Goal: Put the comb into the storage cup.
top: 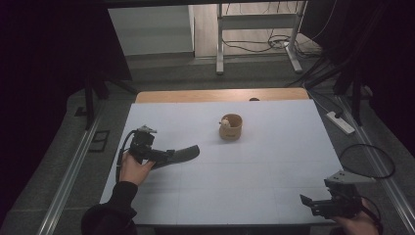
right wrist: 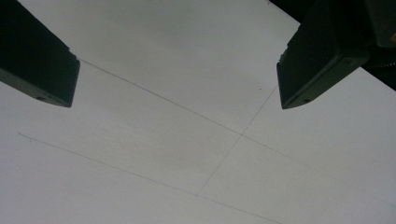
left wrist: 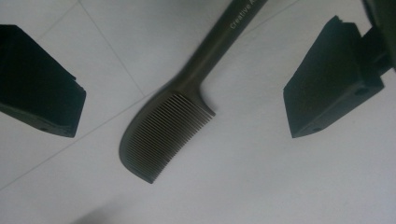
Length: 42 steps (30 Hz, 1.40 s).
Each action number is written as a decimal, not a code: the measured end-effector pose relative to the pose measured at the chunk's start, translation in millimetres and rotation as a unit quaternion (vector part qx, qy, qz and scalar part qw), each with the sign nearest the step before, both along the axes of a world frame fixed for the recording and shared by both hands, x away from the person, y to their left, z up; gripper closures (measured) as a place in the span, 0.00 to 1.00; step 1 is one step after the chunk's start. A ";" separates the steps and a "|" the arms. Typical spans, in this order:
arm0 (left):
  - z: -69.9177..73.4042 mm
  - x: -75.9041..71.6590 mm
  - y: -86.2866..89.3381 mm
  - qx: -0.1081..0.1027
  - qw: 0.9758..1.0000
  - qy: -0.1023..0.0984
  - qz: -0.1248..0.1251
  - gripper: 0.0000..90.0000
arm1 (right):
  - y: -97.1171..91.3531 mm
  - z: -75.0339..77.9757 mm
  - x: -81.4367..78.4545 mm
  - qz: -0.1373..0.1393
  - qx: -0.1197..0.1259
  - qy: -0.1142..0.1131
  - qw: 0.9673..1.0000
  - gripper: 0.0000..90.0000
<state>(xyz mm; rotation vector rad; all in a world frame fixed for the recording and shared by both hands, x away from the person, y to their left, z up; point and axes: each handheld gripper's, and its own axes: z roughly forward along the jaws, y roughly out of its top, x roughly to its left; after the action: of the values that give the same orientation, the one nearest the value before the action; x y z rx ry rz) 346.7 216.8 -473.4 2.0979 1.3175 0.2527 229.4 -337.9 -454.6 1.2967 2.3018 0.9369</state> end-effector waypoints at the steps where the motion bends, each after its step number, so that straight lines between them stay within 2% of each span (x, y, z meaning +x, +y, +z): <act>1: -0.6 2.0 0.0 0.002 1.000 0.001 0.000 0.00 | 0.0 0.0 0.0 0.000 0.000 0.000 1.000 0.00; 14: -3.0 19.2 0.5 0.008 1.000 0.011 0.006 0.00 | -0.1 0.0 0.1 -0.001 0.000 0.000 1.000 0.00; 17: -4.0 19.5 0.8 0.028 1.000 0.009 0.011 0.01 | -0.2 -0.1 0.2 0.000 0.000 0.001 1.000 0.00; 19: -4.0 18.4 2.5 0.035 0.999 0.006 0.012 0.09 | -0.1 -0.1 0.2 0.000 0.000 0.001 1.000 0.00; 21: -2.6 16.8 5.9 0.042 0.999 0.003 0.016 0.21 | 0.0 -0.1 0.1 0.001 -0.001 0.000 1.000 0.00; 22: -1.4 16.1 7.7 0.047 0.999 0.002 0.019 0.31 | 0.0 -0.2 0.1 0.001 -0.001 0.001 1.000 0.00; 23: 0.2 15.2 9.9 0.048 0.999 0.002 0.023 0.51 | 0.0 -0.2 0.2 0.001 -0.001 0.001 1.000 0.00; 24: 1.1 14.8 11.4 0.045 0.999 0.004 0.026 0.51 | 0.0 -0.2 0.2 0.001 -0.001 0.001 1.000 0.00; 26: 2.9 14.2 15.4 0.038 0.999 0.009 0.030 0.68 | 0.0 -0.2 0.2 0.001 0.000 0.001 1.000 0.00; 27: 3.3 13.8 17.1 0.034 0.999 0.011 0.033 0.83 | 0.0 -0.2 0.3 0.001 0.000 0.001 1.000 0.00; 29: 3.0 13.0 20.5 0.027 0.999 0.013 0.039 0.95 | 0.0 -0.2 0.4 0.001 -0.001 0.002 1.000 0.00; 32: 0.3 12.0 22.8 0.024 0.999 0.014 0.038 0.98 | 0.2 -0.3 0.4 0.001 -0.001 0.002 1.000 0.00; 35: -4.8 11.9 23.0 0.034 0.999 0.019 0.036 0.98 | 0.3 -0.4 0.4 0.002 -0.001 0.003 1.000 0.00; 37: -12.5 11.9 24.5 0.041 0.998 0.030 0.035 0.98 | 0.4 -0.6 0.8 0.001 -0.002 0.004 1.000 0.00; 42: -22.3 11.2 28.4 0.042 0.997 0.042 0.039 0.98 | 0.3 -0.6 1.1 0.002 -0.002 0.006 1.000 0.00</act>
<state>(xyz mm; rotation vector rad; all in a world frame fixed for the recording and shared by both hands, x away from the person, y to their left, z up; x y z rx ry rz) 357.8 245.2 -495.7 2.1491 1.4650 0.2585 230.5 -337.7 -455.2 1.2997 2.3139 0.9268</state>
